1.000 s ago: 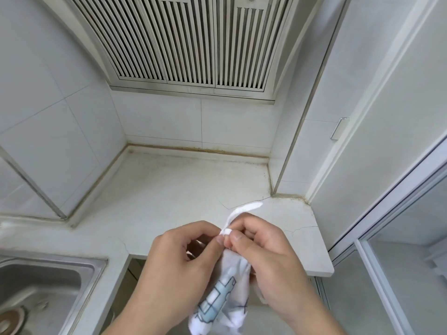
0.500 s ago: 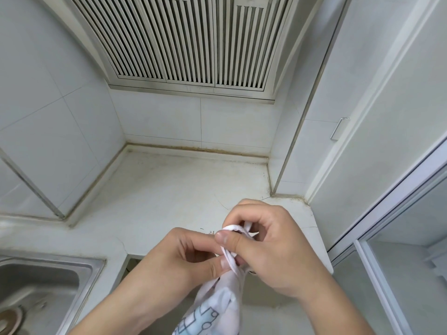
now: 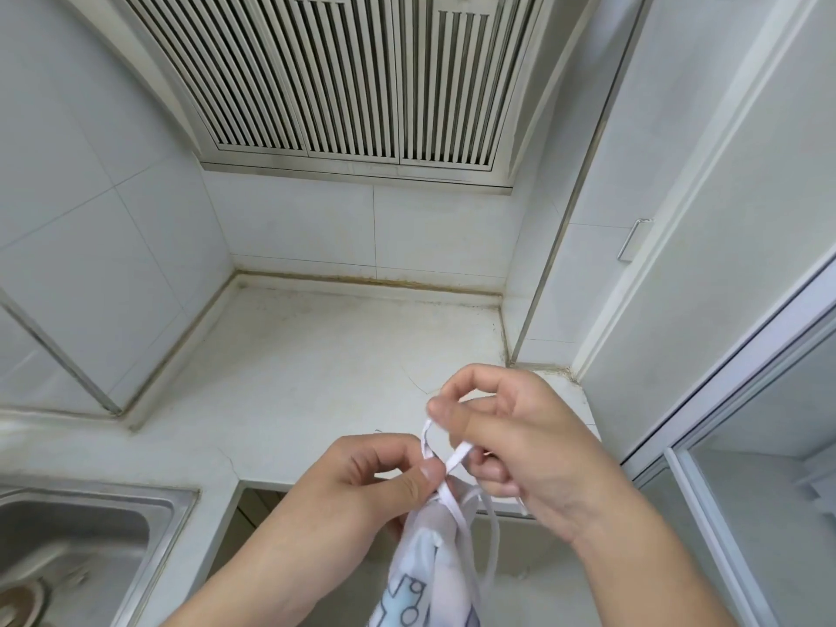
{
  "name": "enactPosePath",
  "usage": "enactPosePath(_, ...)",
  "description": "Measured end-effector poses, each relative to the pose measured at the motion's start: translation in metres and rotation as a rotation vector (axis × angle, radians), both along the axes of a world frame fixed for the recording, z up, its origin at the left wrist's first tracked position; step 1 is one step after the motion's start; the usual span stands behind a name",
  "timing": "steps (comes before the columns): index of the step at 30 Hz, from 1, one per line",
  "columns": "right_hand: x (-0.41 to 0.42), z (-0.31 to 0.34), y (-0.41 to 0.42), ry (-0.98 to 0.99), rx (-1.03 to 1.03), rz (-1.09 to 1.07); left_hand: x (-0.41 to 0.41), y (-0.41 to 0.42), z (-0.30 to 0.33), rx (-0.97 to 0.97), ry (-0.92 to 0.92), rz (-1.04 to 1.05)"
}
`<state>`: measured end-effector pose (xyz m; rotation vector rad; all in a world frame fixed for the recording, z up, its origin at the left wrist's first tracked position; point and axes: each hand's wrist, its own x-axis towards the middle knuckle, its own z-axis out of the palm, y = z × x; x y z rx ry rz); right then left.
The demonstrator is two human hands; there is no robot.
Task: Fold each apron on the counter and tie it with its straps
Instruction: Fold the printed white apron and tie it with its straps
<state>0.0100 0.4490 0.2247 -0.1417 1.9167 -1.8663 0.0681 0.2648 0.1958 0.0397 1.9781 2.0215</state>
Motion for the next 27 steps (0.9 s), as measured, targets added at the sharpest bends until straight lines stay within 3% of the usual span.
enactPosePath(2, -0.001, 0.003, 0.008, -0.195, -0.229, -0.029, 0.000, 0.000, 0.001, -0.004, 0.007, 0.057)
enactPosePath(5, -0.006, -0.004, 0.013, -0.192, -0.257, -0.242, 0.001, -0.001, 0.002, 0.008, 0.011, 0.135)
enactPosePath(9, 0.005, -0.020, 0.012, 0.330, 0.304, -0.577, 0.001, -0.001, 0.003, -0.030, 0.049, 0.190)
enactPosePath(10, 0.011, -0.018, 0.013, 0.453, 0.295, -0.521, 0.001, -0.001, 0.003, -0.044, 0.063, 0.194)
enactPosePath(12, 0.024, -0.010, 0.007, 0.594, 0.243, -0.207, 0.000, -0.001, 0.002, -0.063, 0.088, 0.190)
enactPosePath(15, 0.033, -0.003, -0.006, 0.720, 0.392, 0.120, -0.002, 0.001, 0.001, -0.060, 0.123, 0.162)
enactPosePath(20, 0.029, -0.001, -0.013, 0.681, 0.540, 0.114, -0.002, 0.000, 0.001, -0.088, 0.130, 0.160)
enactPosePath(27, 0.031, -0.004, -0.016, 0.775, 0.574, 0.091, -0.003, -0.006, 0.004, -0.073, 0.043, 0.152)
